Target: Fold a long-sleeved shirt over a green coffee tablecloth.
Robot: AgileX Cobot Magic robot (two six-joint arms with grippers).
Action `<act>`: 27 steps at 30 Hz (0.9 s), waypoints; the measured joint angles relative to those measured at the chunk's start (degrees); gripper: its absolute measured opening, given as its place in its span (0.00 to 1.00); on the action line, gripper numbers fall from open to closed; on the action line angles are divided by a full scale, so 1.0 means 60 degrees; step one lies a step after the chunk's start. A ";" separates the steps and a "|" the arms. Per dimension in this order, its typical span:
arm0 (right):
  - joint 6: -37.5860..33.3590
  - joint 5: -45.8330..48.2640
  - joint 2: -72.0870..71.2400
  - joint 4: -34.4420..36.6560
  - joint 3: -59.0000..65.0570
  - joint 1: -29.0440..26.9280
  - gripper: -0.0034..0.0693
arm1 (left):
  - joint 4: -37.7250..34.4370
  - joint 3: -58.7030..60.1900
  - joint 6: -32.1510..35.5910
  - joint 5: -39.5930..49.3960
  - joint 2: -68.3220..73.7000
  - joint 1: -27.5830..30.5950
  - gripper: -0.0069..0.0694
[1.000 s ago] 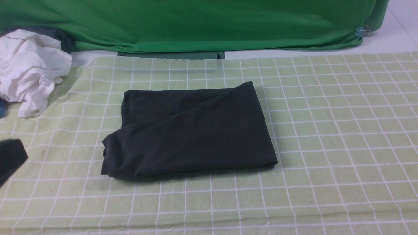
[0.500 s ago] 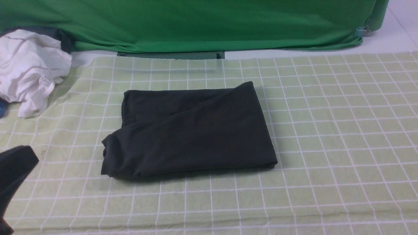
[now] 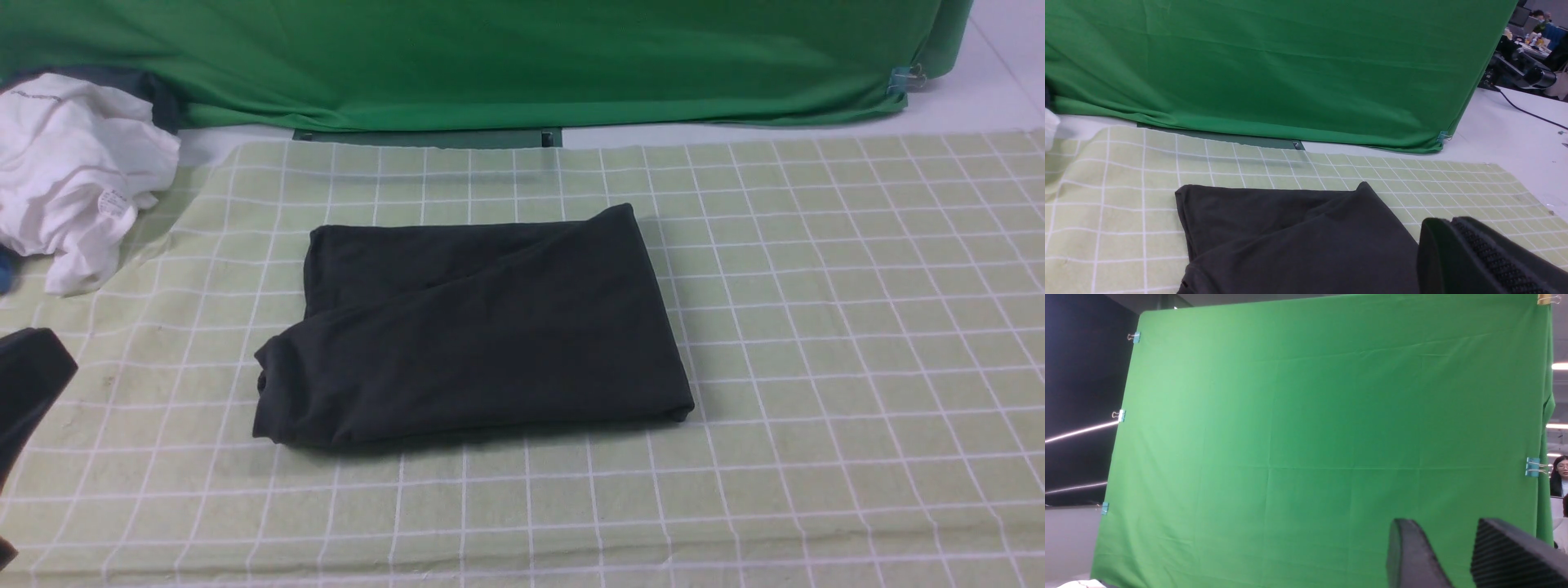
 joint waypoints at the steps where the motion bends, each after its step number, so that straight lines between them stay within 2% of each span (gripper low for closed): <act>1: 0.0000 0.0000 0.0000 0.0000 0.0000 0.0000 0.37 | 0.0000 0.0000 0.0000 0.0000 0.0000 0.0000 0.11; 7: 0.0000 0.0000 0.0000 0.0000 0.0000 0.0000 0.37 | 0.0101 0.0000 0.0097 -0.0007 0.0000 0.0000 0.11; 14: 0.0000 0.0000 0.0000 0.0000 0.0000 0.0000 0.37 | 0.1715 0.0477 0.0686 -0.0564 -0.0364 0.0084 0.11; 19: 0.0000 0.0080 0.0000 0.0000 0.0000 0.0000 0.37 | 0.1700 0.2238 0.1575 -0.1919 -0.1644 0.1212 0.11; 24: 0.0000 0.0112 0.0000 0.0000 0.0000 0.0000 0.37 | 0.1586 0.3952 0.1741 -0.2783 -0.2410 0.2454 0.11; 27: 0.0000 0.0149 0.0000 0.0000 0.0000 0.0000 0.37 | 0.1563 0.4505 0.1731 -0.2828 -0.2441 0.2766 0.11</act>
